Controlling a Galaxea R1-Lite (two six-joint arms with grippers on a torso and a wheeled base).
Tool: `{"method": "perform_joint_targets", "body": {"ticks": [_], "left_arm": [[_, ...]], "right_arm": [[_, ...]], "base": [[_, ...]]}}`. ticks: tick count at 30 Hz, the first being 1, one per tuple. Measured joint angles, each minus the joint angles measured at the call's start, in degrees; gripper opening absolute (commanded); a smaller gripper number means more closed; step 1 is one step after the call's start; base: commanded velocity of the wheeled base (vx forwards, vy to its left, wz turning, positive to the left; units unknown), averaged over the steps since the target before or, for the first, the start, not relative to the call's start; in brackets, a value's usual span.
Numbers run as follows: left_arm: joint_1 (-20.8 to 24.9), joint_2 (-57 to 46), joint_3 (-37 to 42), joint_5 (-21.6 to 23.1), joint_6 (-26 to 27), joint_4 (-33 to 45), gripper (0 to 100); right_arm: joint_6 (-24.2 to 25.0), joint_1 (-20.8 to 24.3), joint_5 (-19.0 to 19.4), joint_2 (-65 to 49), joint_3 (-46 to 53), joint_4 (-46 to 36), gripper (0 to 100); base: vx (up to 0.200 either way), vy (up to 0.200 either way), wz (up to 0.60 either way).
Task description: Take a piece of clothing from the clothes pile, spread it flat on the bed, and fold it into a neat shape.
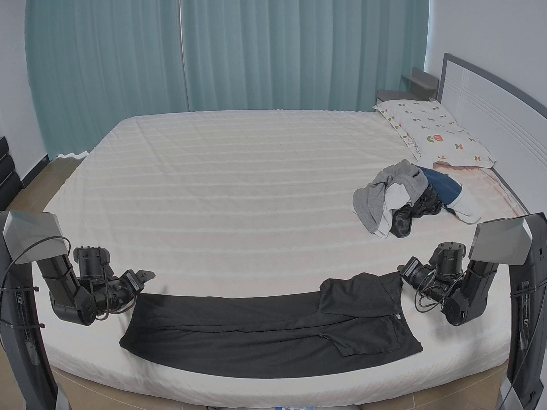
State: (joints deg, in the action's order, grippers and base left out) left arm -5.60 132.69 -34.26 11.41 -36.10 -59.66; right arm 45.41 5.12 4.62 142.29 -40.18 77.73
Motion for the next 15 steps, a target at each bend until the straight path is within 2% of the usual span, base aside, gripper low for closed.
{"method": "perform_joint_targets", "body": {"ticks": [7,11,12,15], "left_arm": [[2.18,0.29,0.17,-0.39,2.95,-0.01,100],[2.32,1.04,0.0,-2.57,3.86,-0.22,100],[2.32,1.16,-0.05,-2.74,3.91,-0.22,0],[2.32,1.54,-0.11,-2.99,3.96,-0.11,0]], "right_arm": [[0.02,0.11,0.02,0.02,0.02,0.02,0],[0.02,0.15,-0.02,0.05,0.02,0.02,0],[0.02,0.2,-0.06,0.05,0.02,0.02,0],[0.02,0.44,-0.09,0.11,0.05,0.02,0]], "base": [[0.0,0.0,0.0],[0.0,0.0,0.0],[0.0,0.0,0.0],[0.0,0.0,0.0]]}}
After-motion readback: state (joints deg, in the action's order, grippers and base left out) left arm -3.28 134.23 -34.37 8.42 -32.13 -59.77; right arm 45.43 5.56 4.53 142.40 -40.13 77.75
